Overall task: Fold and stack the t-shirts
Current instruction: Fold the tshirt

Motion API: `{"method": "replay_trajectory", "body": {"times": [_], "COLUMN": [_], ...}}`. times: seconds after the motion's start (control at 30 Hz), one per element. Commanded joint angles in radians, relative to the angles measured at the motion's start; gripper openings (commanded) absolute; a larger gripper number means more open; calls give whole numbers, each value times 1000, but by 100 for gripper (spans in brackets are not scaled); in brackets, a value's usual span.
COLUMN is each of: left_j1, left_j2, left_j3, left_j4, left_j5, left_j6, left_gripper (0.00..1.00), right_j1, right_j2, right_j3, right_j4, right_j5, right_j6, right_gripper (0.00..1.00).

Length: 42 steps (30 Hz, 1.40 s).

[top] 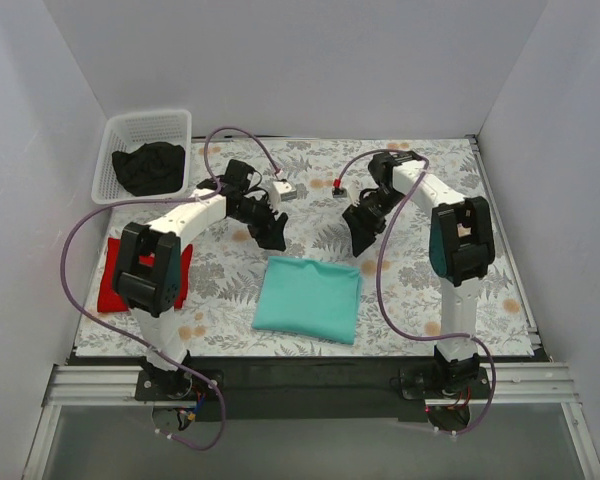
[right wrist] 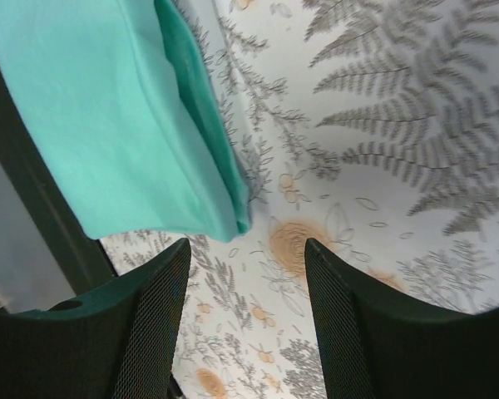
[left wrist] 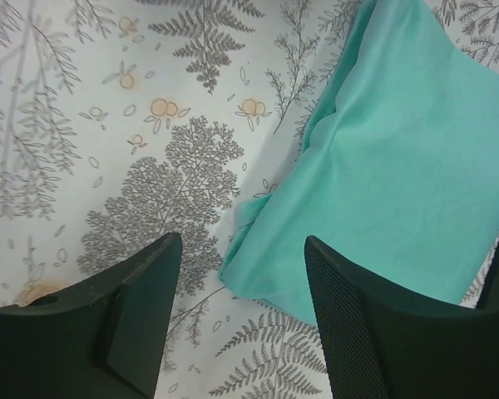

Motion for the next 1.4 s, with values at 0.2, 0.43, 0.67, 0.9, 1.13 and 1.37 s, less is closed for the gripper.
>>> {"method": "replay_trajectory", "body": {"times": [0.2, 0.43, 0.67, 0.9, 1.13, 1.37], "left_j1": [-3, -2, -2, 15, 53, 60], "left_j2": [173, 224, 234, 238, 196, 216], "left_j3": [137, 159, 150, 154, 162, 165], "left_j4": [-212, -277, -289, -301, -275, -251], "left_j5": [-12, -34, -32, -29, -26, -35], "left_j6": [-52, -15, 2, 7, -22, -30], "left_gripper": [59, 58, 55, 24, 0, 0], "right_j1": [26, 34, 49, 49, 42, 36], "right_j2": [27, 34, 37, 3, -46, -34], "right_j3": [-84, -109, -160, -152, -137, -141], "right_j4": [-52, -54, -49, -51, -58, -60], "right_j5": [-125, -123, -102, -30, 74, 125], "right_j6": [-25, -36, -50, -45, -24, -21], "right_gripper": [61, 59, 53, 24, 1, 1]}}
